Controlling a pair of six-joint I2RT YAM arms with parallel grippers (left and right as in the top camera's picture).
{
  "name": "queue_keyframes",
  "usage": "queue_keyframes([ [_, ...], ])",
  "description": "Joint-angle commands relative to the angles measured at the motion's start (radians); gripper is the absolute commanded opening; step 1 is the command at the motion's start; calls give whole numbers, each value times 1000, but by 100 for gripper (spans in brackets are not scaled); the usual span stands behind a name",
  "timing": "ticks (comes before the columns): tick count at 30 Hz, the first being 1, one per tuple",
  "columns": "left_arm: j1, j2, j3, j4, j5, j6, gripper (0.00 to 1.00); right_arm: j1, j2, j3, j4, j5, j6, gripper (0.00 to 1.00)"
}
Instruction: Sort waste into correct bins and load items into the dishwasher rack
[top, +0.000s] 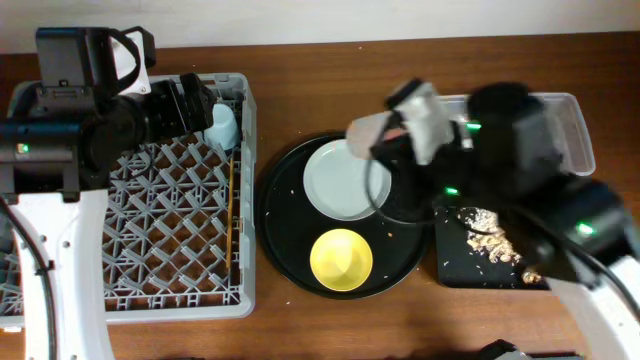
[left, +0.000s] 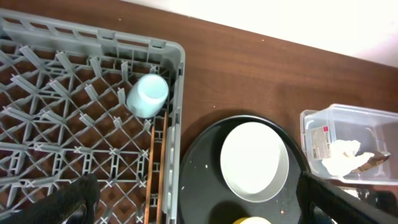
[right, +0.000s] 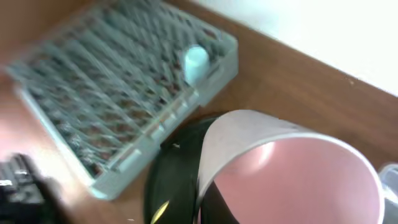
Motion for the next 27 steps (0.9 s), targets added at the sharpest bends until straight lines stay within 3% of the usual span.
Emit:
queue_keyframes([
  [1, 2, -4, 3, 2, 7, 13, 99, -178, -27, 3, -26, -463, -74, 4],
  [4, 2, -4, 3, -44, 64, 12, 99, -351, 37, 0, -103, -808, -246, 4],
  [5, 2, -4, 3, -56, 278, 61, 99, -395, 76, 0, -145, -930, -319, 4],
  [6, 2, -4, 3, -58, 579, 242, 99, -414, 108, 0, -180, -990, -375, 4],
  [8, 2, -4, 3, -102, 1023, 478, 99, -422, 167, 0, -193, -1076, -430, 4],
  [9, 2, -4, 3, -103, 1077, 480, 99, -422, 192, 0, -192, -1182, -456, 4],
  [12, -84, -4, 3, -92, 1094, 490, 99, -417, 213, 2, -166, -1201, -443, 4],
  [16, -214, -4, 3, -53, 914, 502, 99, -383, 164, 11, -166, -1201, -390, 4],
  [21, -243, -4, 3, -42, 934, 494, 99, -327, 101, 55, -154, -1200, -386, 4],
  [24, -305, -4, 3, -42, 934, 494, 99, -327, 101, 57, -68, -1200, -280, 4],
  [27, -351, -4, 3, -41, 957, 494, 98, -327, 101, 57, -30, -1200, -273, 4],
])
